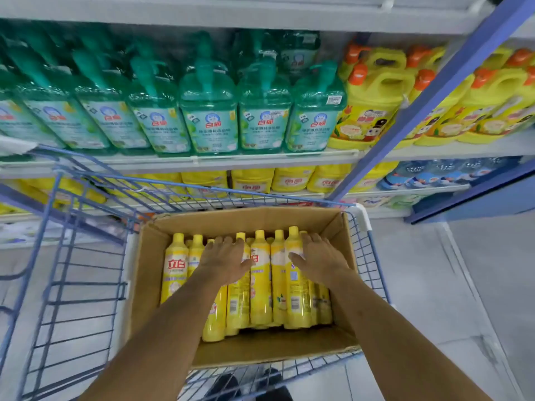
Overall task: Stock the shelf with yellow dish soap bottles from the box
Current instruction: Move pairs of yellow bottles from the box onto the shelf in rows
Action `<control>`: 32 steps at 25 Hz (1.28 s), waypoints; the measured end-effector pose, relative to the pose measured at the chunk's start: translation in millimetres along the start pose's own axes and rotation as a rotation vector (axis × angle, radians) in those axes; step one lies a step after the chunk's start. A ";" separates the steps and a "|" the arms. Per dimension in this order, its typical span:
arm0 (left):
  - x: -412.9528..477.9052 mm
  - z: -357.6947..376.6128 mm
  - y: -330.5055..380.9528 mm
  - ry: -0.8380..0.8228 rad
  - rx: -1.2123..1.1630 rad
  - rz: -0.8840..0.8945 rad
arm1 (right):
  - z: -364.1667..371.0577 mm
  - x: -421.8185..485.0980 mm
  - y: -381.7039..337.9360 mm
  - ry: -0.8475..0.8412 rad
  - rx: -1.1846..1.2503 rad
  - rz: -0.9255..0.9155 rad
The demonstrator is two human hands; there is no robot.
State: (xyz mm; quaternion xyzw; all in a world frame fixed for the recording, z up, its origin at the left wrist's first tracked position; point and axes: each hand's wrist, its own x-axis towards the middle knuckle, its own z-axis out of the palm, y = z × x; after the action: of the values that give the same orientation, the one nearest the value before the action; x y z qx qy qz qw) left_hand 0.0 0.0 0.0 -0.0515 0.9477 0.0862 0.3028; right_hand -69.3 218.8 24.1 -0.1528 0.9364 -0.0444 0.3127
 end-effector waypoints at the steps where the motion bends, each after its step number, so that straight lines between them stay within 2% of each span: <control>1: 7.3 4.5 -3.3 -0.007 -0.016 -0.022 | 4.4 6.5 1.0 0.009 0.012 0.010; 6: 65.6 39.9 -13.8 -0.021 -0.215 -0.090 | 32.0 43.0 13.3 0.033 0.089 0.026; 10: 101.7 58.6 -14.4 0.084 -0.275 -0.182 | 50.3 63.4 19.7 0.108 0.171 0.055; 16: 109.1 62.1 -20.9 0.127 -0.535 -0.300 | 57.5 77.8 28.3 0.131 0.454 0.152; 20: 88.7 64.1 -23.6 0.191 -0.776 -0.206 | 53.0 62.2 19.4 0.131 0.546 0.105; 24: 59.3 64.9 -10.7 0.256 -1.153 -0.094 | 53.0 50.1 -0.3 0.111 0.569 0.025; 26: 49.9 67.4 -6.8 0.222 -1.260 -0.089 | 57.4 48.7 -8.1 0.076 0.579 0.005; 30: 42.6 85.7 -15.5 0.053 -1.375 -0.038 | 69.0 55.4 -10.6 0.033 0.680 0.023; 32: 39.3 90.6 -17.5 0.065 -1.378 -0.014 | 71.4 55.2 -10.5 0.016 0.699 0.026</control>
State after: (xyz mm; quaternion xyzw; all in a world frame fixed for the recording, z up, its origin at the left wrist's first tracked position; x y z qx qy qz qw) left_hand 22.0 -1.3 -97.9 -0.2411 0.6850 0.6654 0.1728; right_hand -65.6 192.4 -62.8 -0.0242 0.8688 -0.3596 0.3395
